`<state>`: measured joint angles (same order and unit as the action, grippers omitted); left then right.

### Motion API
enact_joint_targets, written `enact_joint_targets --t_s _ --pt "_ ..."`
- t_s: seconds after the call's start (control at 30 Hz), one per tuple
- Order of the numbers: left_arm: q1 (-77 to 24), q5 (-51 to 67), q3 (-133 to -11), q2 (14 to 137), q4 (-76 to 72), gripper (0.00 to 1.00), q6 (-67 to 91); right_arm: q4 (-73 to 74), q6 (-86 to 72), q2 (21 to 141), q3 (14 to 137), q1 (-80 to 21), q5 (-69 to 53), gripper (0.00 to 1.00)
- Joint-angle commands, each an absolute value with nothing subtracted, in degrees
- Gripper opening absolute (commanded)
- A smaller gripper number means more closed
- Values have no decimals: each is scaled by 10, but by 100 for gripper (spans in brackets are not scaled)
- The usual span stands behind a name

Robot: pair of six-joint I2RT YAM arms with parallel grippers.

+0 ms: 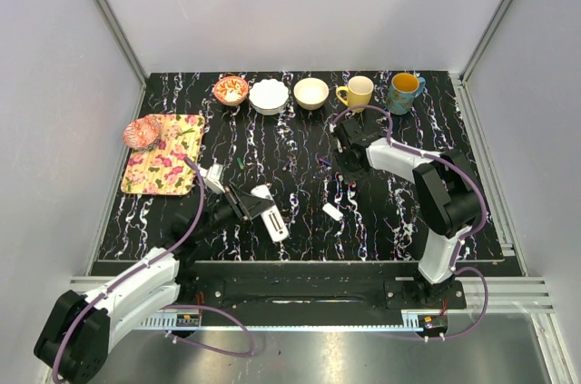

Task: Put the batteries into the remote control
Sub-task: Pick up the battery from the center of the board.

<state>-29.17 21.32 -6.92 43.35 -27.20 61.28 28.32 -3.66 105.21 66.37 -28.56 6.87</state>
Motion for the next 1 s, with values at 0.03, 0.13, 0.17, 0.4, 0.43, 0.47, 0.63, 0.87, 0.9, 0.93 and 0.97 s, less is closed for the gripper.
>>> enact_joint_targets --t_s 0.03,0.13,0.17,0.4,0.43,0.47,0.63,0.87,0.9,0.93,0.97 --pt "-295 218 -71 434 -325 0 613 280 -36 1061 654 -291 63 33" --pt "-297 218 -69 439 -330 0 613 280 -37 1061 655 -291 62 30" --pt "-297 219 -69 439 -332 0 613 283 -37 1062 655 -291 61 29" --pt "-299 215 -68 437 -333 0 614 290 -43 1065 662 -291 60 18" --pt "-300 215 -68 438 -333 0 614 292 -44 1065 663 -291 61 17" --pt "-299 215 -68 437 -333 0 614 296 -45 1068 664 -291 60 15" --pt "-300 207 -70 441 -336 0 615 330 -91 1062 690 -292 72 0" --pt "-302 188 -109 497 -372 0 620 421 -206 906 722 -297 -35 0" --pt "-301 187 -113 505 -378 0 622 433 -206 885 731 -307 -47 0" --pt "-301 186 -117 514 -396 0 627 451 -202 854 739 -317 -54 0" --pt "-302 183 -123 531 -405 0 632 495 -193 841 761 -345 -52 0"
